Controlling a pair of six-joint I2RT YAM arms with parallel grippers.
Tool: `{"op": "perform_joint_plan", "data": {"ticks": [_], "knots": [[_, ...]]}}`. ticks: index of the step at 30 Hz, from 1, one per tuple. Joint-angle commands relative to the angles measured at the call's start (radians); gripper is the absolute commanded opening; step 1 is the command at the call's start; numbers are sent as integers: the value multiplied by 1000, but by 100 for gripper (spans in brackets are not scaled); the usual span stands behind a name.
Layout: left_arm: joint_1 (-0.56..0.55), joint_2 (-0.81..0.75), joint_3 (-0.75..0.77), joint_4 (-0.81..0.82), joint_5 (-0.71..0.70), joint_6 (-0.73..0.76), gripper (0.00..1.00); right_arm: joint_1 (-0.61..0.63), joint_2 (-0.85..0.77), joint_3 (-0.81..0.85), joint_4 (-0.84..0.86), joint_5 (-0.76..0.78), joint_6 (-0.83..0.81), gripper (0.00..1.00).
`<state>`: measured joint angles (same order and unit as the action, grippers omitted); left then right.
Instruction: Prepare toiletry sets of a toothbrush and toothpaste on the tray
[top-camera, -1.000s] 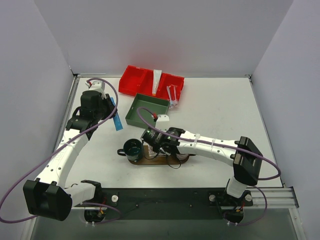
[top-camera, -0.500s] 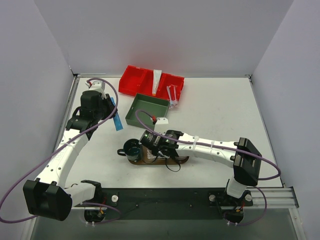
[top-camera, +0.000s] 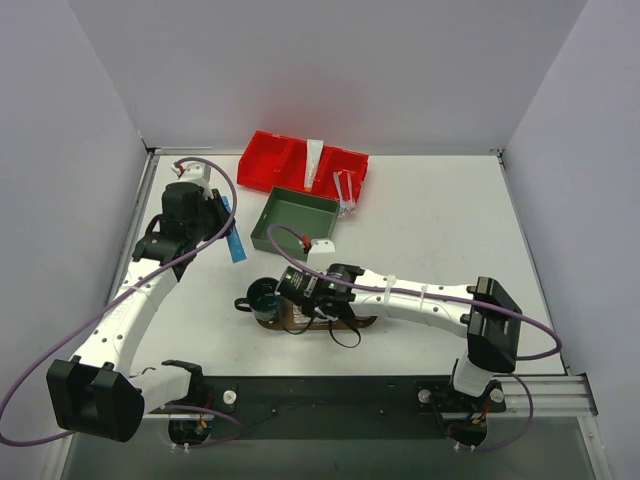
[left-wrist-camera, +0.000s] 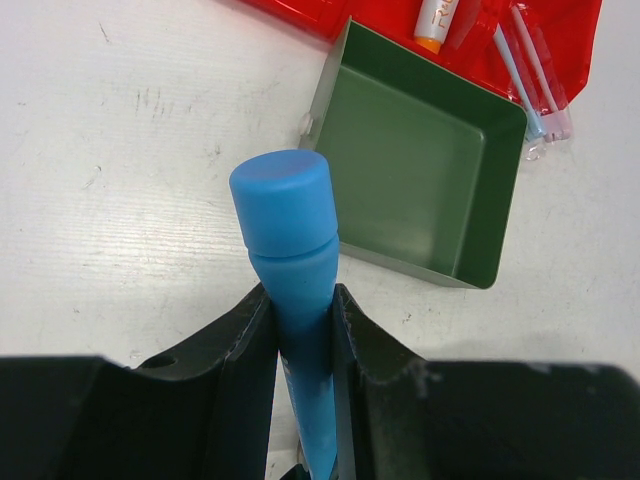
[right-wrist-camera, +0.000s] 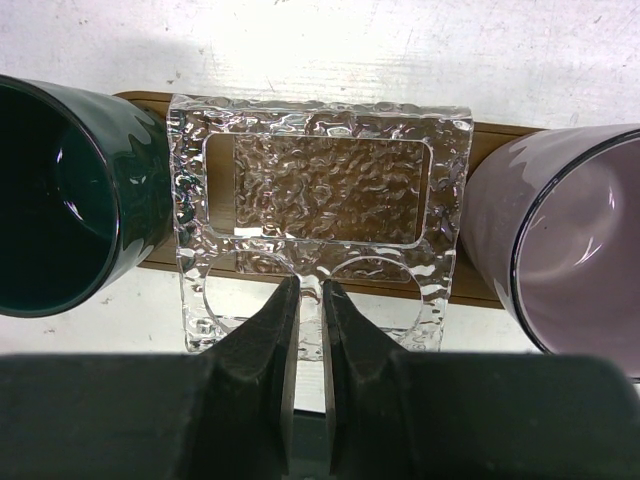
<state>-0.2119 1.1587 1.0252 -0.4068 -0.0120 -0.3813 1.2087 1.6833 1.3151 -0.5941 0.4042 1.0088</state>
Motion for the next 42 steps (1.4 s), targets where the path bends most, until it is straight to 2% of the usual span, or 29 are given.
{"op": "perform_joint_plan", "data": {"ticks": [1,18,21,22,24,27,29,33,35,36,37,39,40,42], "knots": [[5,-31,12,63,12,-7,0,14,21,30,-73,18,31,0],[5,-34,13,62,12,-4,0,14,26,49,-95,56,47,0],[8,-36,13,60,12,-4,0,17,15,53,-93,61,39,11],[6,-37,15,60,12,-5,0,17,7,56,-93,62,34,19],[6,-36,18,63,12,-21,0,23,-10,72,-92,71,10,24],[6,-34,30,63,58,-42,0,26,-51,101,-88,82,-35,38],[9,-33,48,40,83,-68,0,29,-98,111,-69,76,-70,40],[11,-37,133,-87,132,-131,0,17,-213,57,61,1,-189,45],[12,-66,133,-92,218,-190,0,-33,-282,10,196,-141,-246,46],[11,-80,119,-63,249,-215,0,-63,-304,-16,248,-207,-254,47],[11,-100,101,-37,286,-276,0,-114,-325,-81,361,-346,-260,49],[5,-164,9,70,374,-347,0,-162,-378,-137,465,-447,-259,52],[3,-189,-28,107,388,-420,0,-173,-388,-163,529,-473,-259,52],[-15,-252,-102,199,408,-479,0,-186,-402,-163,548,-492,-282,52]]}}
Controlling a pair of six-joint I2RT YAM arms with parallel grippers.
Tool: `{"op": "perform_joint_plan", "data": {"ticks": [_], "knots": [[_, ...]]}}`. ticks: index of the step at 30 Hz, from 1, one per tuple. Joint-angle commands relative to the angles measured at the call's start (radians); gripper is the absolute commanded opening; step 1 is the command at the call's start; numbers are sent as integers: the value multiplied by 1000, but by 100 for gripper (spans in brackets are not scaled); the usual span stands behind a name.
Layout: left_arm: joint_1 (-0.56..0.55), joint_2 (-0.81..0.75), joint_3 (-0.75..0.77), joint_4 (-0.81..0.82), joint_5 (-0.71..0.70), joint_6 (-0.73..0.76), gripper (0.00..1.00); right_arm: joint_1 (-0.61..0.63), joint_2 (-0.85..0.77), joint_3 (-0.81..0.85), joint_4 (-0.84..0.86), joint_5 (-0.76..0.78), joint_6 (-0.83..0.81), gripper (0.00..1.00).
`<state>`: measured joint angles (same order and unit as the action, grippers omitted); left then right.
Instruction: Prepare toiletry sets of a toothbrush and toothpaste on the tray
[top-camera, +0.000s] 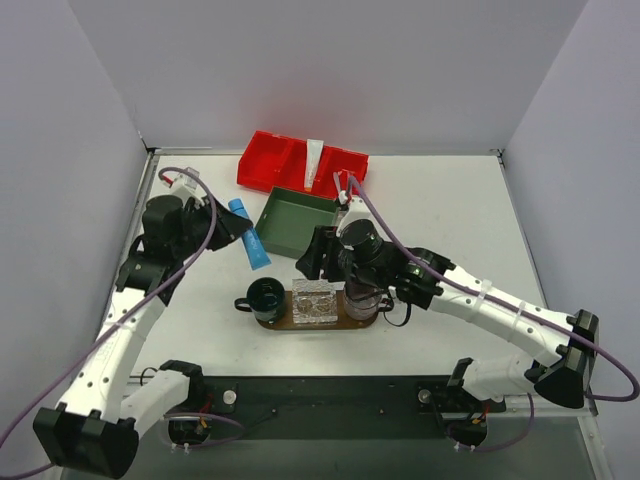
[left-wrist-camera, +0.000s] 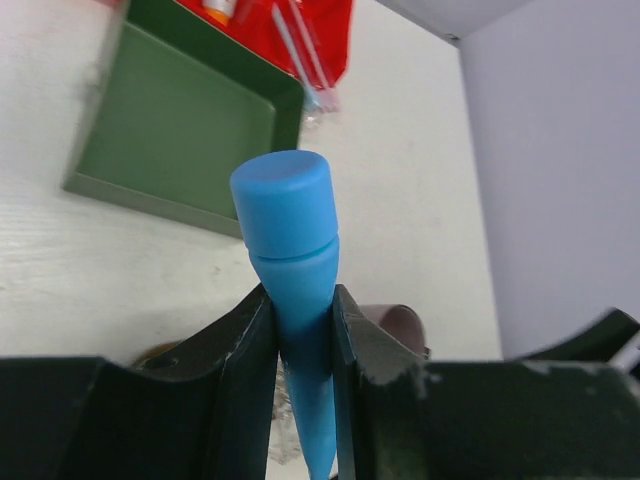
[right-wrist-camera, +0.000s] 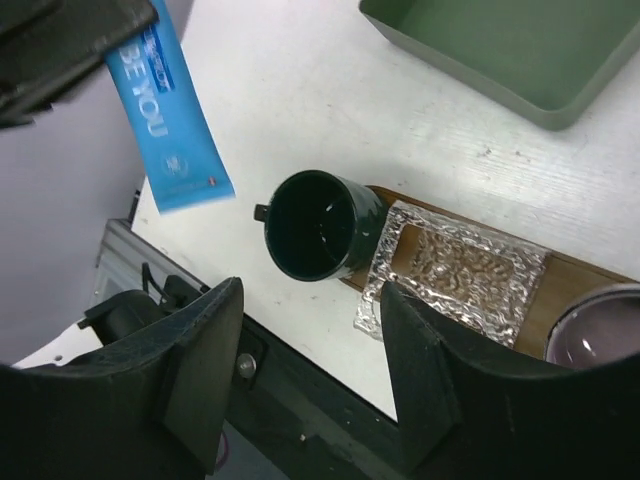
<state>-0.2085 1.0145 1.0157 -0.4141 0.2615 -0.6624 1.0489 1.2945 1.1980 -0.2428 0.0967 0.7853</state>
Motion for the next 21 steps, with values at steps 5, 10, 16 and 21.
{"op": "perform_joint_plan", "data": {"ticks": [5,10,16,21], "knots": [[-107,-215,-183,340,72,-396,0,-26,-15,-80,295,-245,-9,50],[-236,-232,-206,386,-19,-459,0,-27,-24,-126,427,-287,34,49],[-270,-238,-256,483,-36,-499,0,-26,-35,-167,477,-315,84,40],[-270,-252,-275,531,-33,-503,0,-27,-60,-190,494,-299,91,22]]}}
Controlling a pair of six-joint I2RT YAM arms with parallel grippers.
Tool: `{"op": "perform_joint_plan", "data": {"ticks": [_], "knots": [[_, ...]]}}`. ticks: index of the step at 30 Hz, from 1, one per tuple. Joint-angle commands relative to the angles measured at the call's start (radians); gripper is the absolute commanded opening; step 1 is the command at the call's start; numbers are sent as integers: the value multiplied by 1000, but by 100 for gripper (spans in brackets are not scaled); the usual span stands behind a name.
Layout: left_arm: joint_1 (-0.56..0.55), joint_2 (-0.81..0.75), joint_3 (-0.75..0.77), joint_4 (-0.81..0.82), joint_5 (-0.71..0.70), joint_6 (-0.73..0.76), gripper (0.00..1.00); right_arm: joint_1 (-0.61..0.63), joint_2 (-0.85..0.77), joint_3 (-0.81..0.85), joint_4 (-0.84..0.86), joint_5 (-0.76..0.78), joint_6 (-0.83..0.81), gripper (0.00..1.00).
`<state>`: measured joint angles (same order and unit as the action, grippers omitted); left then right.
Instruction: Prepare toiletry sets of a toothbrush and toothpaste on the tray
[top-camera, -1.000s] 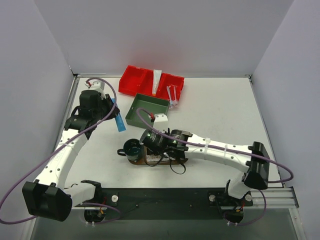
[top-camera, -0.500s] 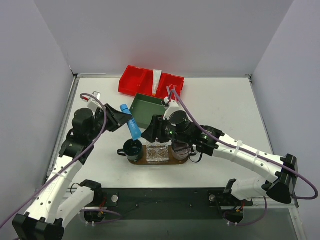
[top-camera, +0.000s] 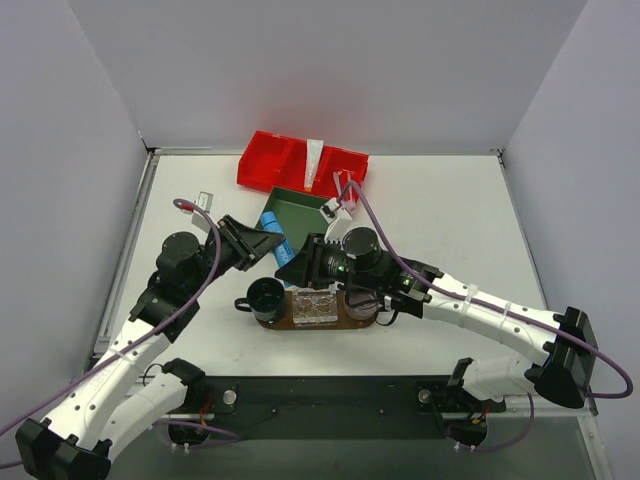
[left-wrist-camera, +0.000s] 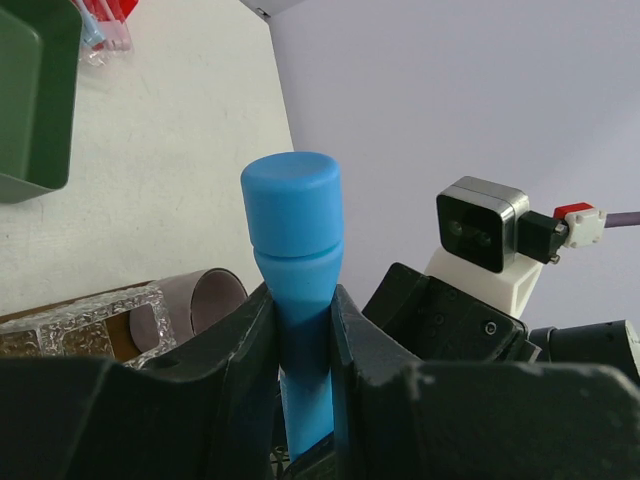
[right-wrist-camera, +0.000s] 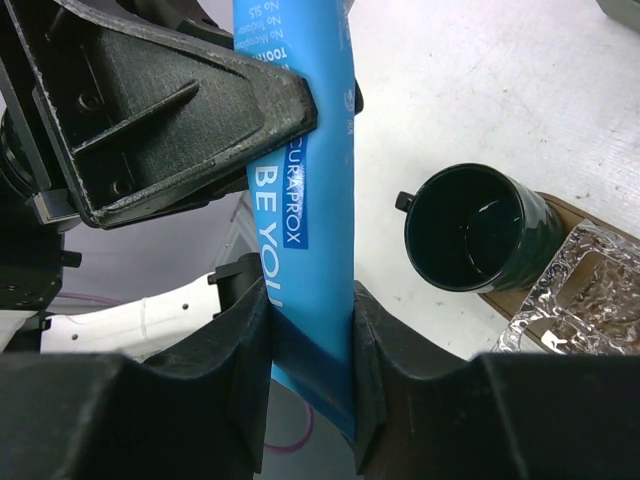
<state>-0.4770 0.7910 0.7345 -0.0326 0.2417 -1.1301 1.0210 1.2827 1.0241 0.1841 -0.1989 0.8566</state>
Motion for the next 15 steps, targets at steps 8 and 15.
{"op": "perform_joint_plan", "data": {"ticks": [8,15], "knots": [[3,-7,32,158,100,93,50,-35,-88,1,5,-37,-13,0],[63,5,46,112,220,197,87,-88,-154,106,-332,-74,-155,0]]}}
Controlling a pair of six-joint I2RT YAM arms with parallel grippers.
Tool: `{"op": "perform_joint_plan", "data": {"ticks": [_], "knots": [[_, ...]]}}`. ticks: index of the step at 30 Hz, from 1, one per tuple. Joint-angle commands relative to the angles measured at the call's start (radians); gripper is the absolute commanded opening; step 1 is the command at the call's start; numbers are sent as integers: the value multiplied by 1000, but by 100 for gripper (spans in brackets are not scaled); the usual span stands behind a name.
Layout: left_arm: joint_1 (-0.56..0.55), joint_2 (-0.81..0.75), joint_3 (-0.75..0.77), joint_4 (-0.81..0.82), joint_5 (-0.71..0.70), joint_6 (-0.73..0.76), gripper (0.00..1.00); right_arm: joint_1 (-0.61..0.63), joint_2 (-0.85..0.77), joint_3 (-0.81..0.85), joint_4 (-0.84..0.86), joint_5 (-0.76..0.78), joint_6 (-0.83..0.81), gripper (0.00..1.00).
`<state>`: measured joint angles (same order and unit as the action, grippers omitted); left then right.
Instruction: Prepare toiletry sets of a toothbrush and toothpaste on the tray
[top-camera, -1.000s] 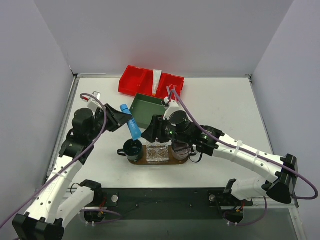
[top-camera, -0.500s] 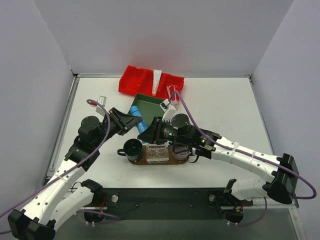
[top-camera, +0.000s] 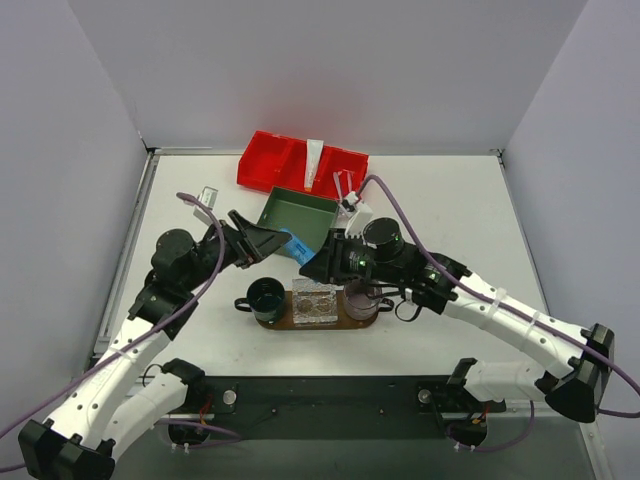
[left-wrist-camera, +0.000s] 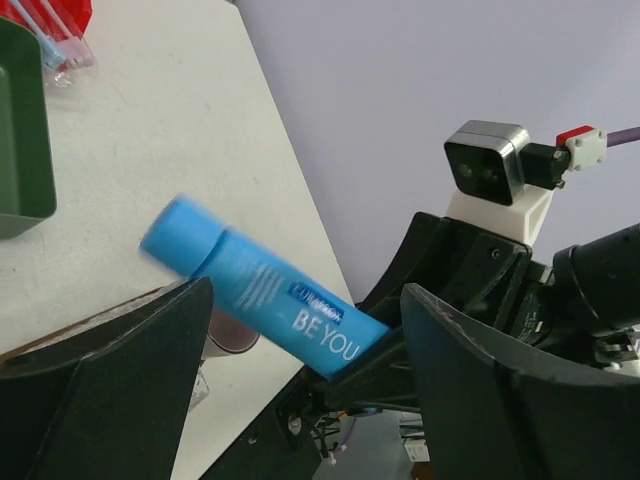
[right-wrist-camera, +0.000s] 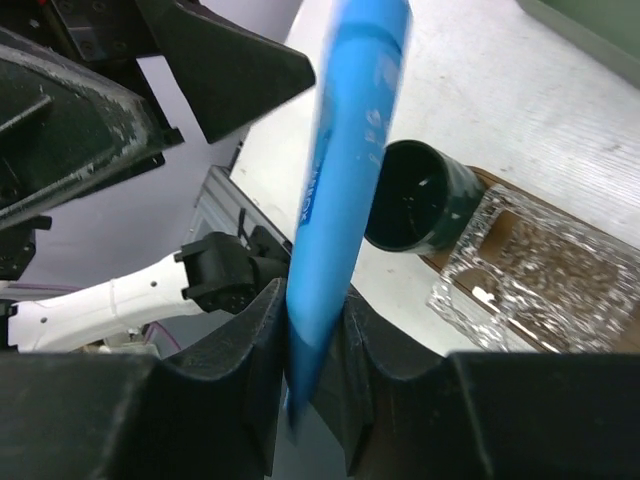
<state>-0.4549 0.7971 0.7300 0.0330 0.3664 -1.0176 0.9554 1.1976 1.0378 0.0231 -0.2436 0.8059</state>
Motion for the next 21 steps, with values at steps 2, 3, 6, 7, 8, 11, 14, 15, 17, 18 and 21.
{"op": "perform_joint_plan", "data": {"ticks": [2,3,6,7,8,11,14,15,17,18,21], "knots": [[80,11,63,54,166,111,88,-32,-92,103,-222,-31,-128,0],[94,13,71,53,187,138,88,-35,-99,111,-260,-31,-138,0],[117,17,101,33,209,242,90,-55,-133,107,-302,-48,-172,0],[117,20,108,25,204,272,90,-63,-150,100,-307,-40,-192,0],[114,27,126,9,200,292,90,-66,-158,96,-310,-36,-207,0],[110,60,169,39,274,367,90,-75,-165,90,-315,-51,-237,0],[107,90,196,57,437,487,90,-83,-168,125,-357,-81,-276,0],[99,93,200,58,507,537,90,-89,-170,134,-371,-94,-289,0],[78,105,198,50,552,580,91,-107,-171,157,-408,-127,-303,0],[62,111,203,44,569,621,91,-113,-170,165,-422,-167,-315,0],[-19,166,223,-24,634,704,91,-130,-159,188,-471,-251,-330,0]]}}
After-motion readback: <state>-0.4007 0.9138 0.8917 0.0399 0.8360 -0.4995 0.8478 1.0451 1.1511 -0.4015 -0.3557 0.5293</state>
